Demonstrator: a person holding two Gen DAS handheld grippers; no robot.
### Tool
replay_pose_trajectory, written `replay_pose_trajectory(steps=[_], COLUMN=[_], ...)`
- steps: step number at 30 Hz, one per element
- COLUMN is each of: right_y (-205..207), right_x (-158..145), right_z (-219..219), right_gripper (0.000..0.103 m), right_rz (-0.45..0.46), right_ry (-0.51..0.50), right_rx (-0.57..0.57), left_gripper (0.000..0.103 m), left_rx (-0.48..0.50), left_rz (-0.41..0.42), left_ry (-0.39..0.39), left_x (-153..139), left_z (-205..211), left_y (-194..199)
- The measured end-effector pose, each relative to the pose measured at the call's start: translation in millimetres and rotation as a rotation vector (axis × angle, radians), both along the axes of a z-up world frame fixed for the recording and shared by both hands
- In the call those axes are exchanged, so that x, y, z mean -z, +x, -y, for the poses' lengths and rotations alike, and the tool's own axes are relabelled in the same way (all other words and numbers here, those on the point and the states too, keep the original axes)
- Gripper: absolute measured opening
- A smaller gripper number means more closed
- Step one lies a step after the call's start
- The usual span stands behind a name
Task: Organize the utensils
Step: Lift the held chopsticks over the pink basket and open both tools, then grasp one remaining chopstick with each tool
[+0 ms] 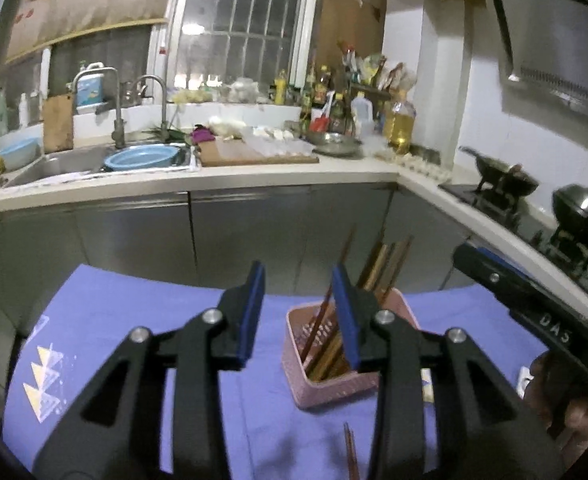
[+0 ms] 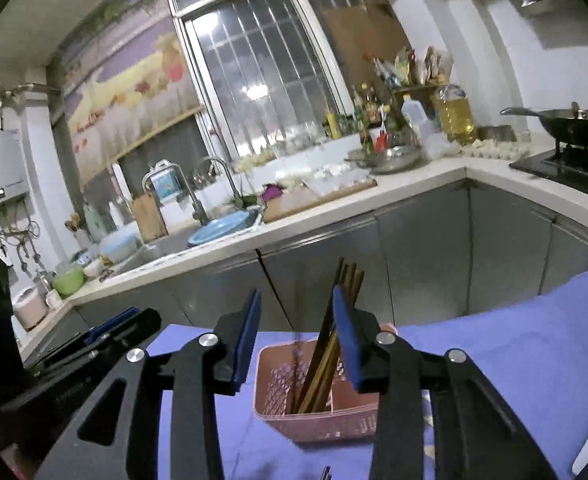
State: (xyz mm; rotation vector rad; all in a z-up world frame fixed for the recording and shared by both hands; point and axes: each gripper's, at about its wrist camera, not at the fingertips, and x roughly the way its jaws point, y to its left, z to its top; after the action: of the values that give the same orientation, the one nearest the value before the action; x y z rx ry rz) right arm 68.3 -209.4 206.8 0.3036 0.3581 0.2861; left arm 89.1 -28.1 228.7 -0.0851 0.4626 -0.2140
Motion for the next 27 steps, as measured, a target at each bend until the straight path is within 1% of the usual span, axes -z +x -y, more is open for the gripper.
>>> replay_pose_trajectory(steps=[2,3,4,5,6,8,9,11,12,14,15,16,19,22,24,25,27], right_y=[-18.2,-27.0,-32.0,-36.3,-42.9,-50.1,-54.8,-60.4,-64.8,-66.4,-64.5,-61.9,-58.3,-63.0,-69.1,-72.0,-82.1], right_x=[15.5,35.1,53.2,74.5,108.9,148.1,168.9,192.1,198.2,196.2,195.8,196.6,195.4,196.3,200.1,201.8,203.6], right_z=[-0.6,-4.3,-8.3,-12.9,-21.9,-36.0,-44.7,-56.9,-61.5,-68.1,-70.5,-71.9,-79.3,-77.8,-64.7,-53.9,-37.7], right_gripper=[0.036,0.033,0.026,0.022,0.020,0.015,0.014,0.014,0.013,0.013,0.013,0.012,0.012,0.010,0.008,0.005,0.005], right_rz=[-0.040,-0.104,-0.164,-0.231,-0.330,-0.434,-0.485,-0.541,-0.538,-0.520,-0.528,-0.540,-0.533,-0.526,-0.532,-0.538,-0.548], right_ry=[-0.011,-0.033,-0.054,-0.075,-0.112,-0.169,-0.198,-0.242,-0.244,-0.279,-0.265,-0.238,-0.252,-0.278,-0.272,-0.256,-0.231], right_rx=[-0.031,-0.056,-0.074,-0.091,-0.113,-0.142,-0.161,-0.172,-0.170,-0.155,-0.162,-0.164,-0.146,-0.132,-0.114,-0.100,-0.065], left_gripper=[0.033,0.033,0.033,0.033,0.033,0.033,0.033,0.033,0.033,0.033,0.033,0.033,0.033,0.033,0.033,0.033,0.033], left_rx=[0.011,0.018,0.023,0.026,0.027,0.033,0.039,0.052,0.053,0.052,0.057,0.060,0.062,0.072,0.080,0.088,0.105], left_rz=[0.000,-0.014,-0.030,-0.053,-0.092,-0.175,-0.227,-0.318,-0.340,-0.367,-0.375,-0.378,-0.373,-0.375,-0.378,-0.381,-0.389], left_ry=[-0.015,-0.019,-0.020,-0.020,-0.014,0.005,0.013,0.017,0.021,0.034,0.039,0.044,0.067,0.080,0.106,0.115,0.134], left_x=[7.8,18.2,29.0,41.0,58.2,91.6,109.0,137.6,145.9,159.1,162.9,165.0,166.2,164.7,168.0,170.0,174.6], left_z=[-6.8,-11.5,-14.5,-16.8,-19.2,-20.1,-19.6,-18.4,-18.3,-16.3,-14.5,-12.3,-3.2,2.8,10.3,14.4,24.0], left_y=[-21.3,-33.8,-43.2,-50.6,-57.3,-66.1,-69.1,-71.8,-74.9,-79.7,-81.3,-83.2,-87.0,-85.1,-84.9,-84.8,-83.8])
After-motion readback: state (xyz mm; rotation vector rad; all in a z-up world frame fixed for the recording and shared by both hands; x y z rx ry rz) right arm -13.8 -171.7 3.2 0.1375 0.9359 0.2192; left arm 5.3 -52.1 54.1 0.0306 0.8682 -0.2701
